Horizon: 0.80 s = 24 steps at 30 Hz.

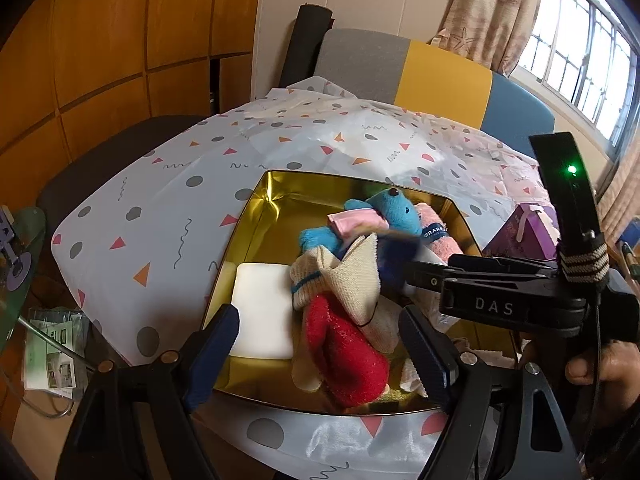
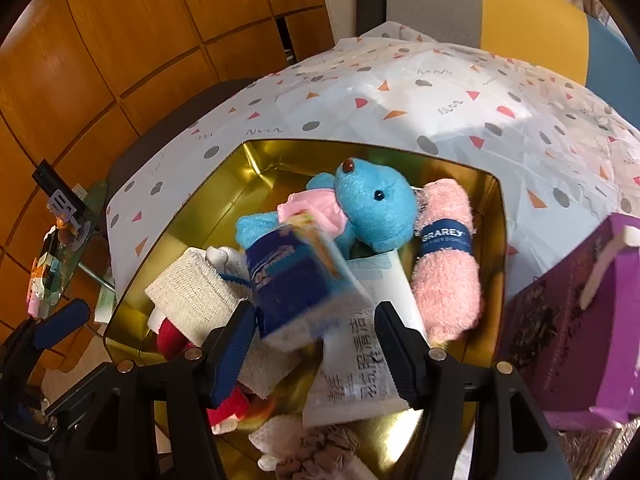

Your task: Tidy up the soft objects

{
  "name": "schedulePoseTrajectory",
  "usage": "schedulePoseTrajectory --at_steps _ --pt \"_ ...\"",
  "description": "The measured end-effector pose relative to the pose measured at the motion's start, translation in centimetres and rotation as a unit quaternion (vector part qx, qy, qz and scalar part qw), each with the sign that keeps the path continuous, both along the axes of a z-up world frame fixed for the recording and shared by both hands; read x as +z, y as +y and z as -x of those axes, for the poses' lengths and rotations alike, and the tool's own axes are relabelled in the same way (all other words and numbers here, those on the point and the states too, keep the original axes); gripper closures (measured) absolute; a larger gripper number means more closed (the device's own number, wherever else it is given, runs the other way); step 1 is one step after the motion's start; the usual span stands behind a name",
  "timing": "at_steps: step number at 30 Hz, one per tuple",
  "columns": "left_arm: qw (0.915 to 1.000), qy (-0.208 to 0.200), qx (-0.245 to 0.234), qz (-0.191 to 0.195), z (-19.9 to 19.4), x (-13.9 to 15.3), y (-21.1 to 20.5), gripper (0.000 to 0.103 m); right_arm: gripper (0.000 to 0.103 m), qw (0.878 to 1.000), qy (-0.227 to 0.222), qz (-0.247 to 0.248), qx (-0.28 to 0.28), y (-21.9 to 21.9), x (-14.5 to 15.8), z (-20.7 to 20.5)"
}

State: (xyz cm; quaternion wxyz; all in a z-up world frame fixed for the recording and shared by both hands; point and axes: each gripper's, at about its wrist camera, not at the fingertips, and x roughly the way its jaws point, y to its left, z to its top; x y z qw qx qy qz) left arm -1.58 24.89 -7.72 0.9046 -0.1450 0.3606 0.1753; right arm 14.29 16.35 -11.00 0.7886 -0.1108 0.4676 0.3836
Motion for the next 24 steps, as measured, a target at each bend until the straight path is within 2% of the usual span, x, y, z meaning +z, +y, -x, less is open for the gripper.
schedulePoseTrajectory --at_steps 14,22,24 --pt "0.9997 -0.006 -0.018 -0.016 -0.1 0.8 -2.2 0.017 0.041 0.995 -0.089 0.006 -0.051 -3.8 3.0 2.8" --pt "0.9989 -0.005 -0.033 -0.035 -0.5 1.1 -4.9 0.014 0.04 0.985 -0.128 0.01 -0.118 -7.6 4.0 4.4" --pt "0.9986 -0.007 -0.035 -0.039 -0.8 1.2 -5.6 0.008 0.04 0.979 -0.143 0.01 -0.147 -9.0 4.3 4.9"
